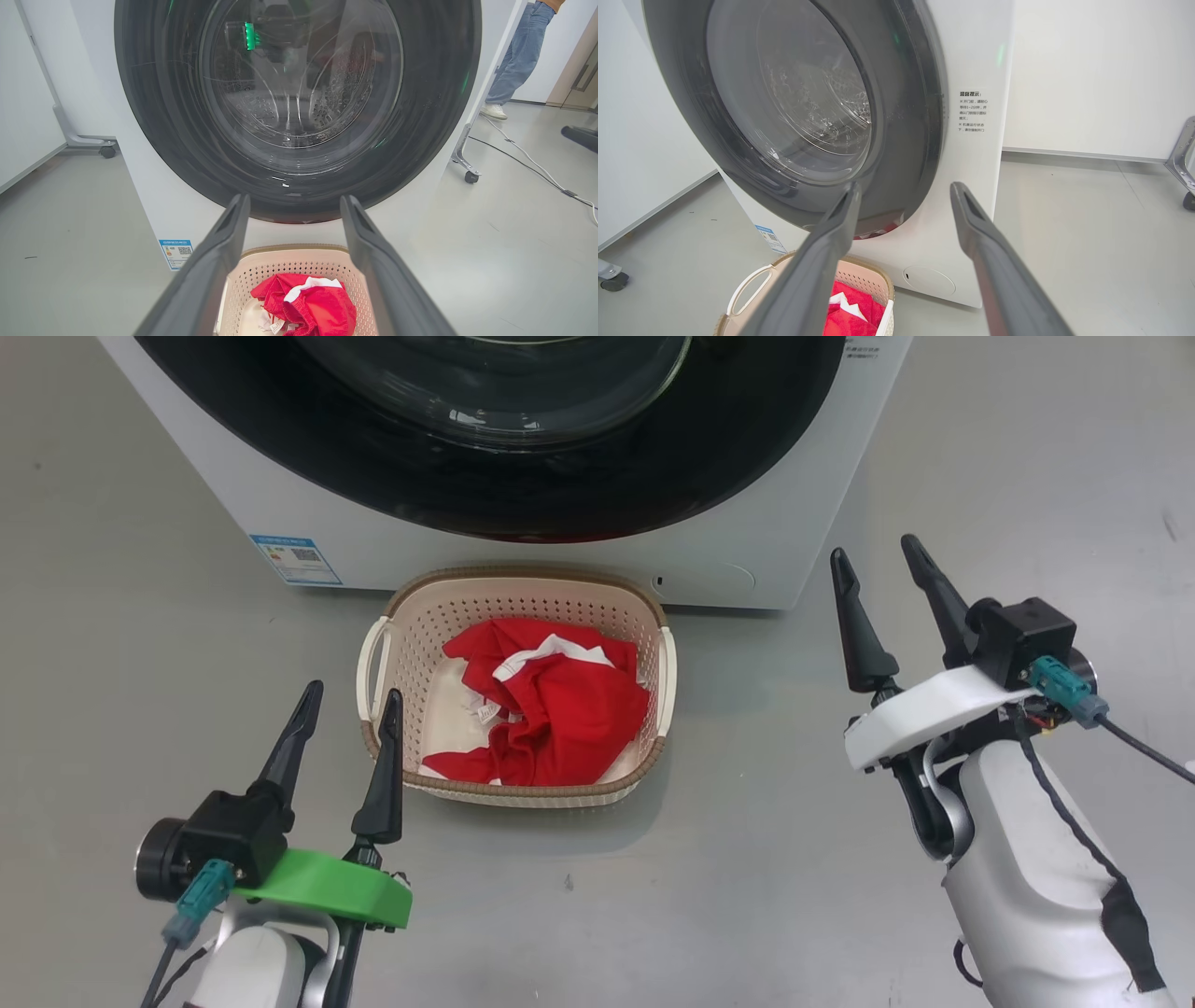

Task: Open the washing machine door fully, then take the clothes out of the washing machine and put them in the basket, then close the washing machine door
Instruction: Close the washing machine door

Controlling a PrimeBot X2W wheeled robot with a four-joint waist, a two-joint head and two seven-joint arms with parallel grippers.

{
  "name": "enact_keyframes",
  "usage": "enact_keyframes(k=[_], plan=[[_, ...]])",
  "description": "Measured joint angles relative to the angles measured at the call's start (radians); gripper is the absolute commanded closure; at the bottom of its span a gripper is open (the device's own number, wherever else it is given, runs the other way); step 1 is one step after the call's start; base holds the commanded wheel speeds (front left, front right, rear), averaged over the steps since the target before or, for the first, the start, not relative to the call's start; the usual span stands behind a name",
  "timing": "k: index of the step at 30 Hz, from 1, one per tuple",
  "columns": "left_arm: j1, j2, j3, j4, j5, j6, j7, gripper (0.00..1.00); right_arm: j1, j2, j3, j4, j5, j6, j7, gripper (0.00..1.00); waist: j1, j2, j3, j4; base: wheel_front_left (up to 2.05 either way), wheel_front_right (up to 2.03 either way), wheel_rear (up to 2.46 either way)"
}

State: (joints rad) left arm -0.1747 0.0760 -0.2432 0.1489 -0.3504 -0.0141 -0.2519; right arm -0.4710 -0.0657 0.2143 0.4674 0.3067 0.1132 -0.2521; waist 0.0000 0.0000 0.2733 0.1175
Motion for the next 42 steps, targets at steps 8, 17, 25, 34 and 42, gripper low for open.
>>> enact_keyframes(k=[8, 17, 25, 34, 42], plan=[[0.033, 0.006, 0.005, 0.005, -0.001, 0.0, 0.0, 0.0, 0.105, 0.004, 0.01, -0.036, 0.001, -0.001, 0.0, 0.0, 0.0, 0.0, -0.043, -0.033, 0.0, 0.0, 0.0], [0.092, 0.011, 0.01, 0.008, -0.01, 0.014, 0.004, 0.0, 0.228, 0.007, 0.016, -0.091, 0.015, -0.014, 0.0, 0.0, 0.0, 0.0, -0.104, -0.071, 0.0, 0.0, 0.0], [0.139, 0.012, 0.01, 0.009, -0.01, 0.022, 0.014, 0.0, 0.31, 0.01, 0.024, -0.127, 0.016, -0.03, 0.0, 0.0, 0.0, 0.0, -0.15, -0.091, 0.0, 0.0, 0.0], [0.186, 0.014, 0.01, 0.002, -0.02, 0.032, 0.025, 0.0, 0.372, 0.013, 0.028, -0.162, 0.017, -0.055, 0.0, 0.0, 0.0, 0.0, -0.189, -0.112, 0.0, 0.0, 0.0], [0.202, 0.015, 0.01, -0.019, -0.028, 0.037, 0.037, 0.0, 0.409, 0.016, 0.028, -0.201, 0.017, -0.074, 0.0, 0.0, 0.0, 0.0, -0.203, -0.12, 0.0, 0.0, 0.0]])
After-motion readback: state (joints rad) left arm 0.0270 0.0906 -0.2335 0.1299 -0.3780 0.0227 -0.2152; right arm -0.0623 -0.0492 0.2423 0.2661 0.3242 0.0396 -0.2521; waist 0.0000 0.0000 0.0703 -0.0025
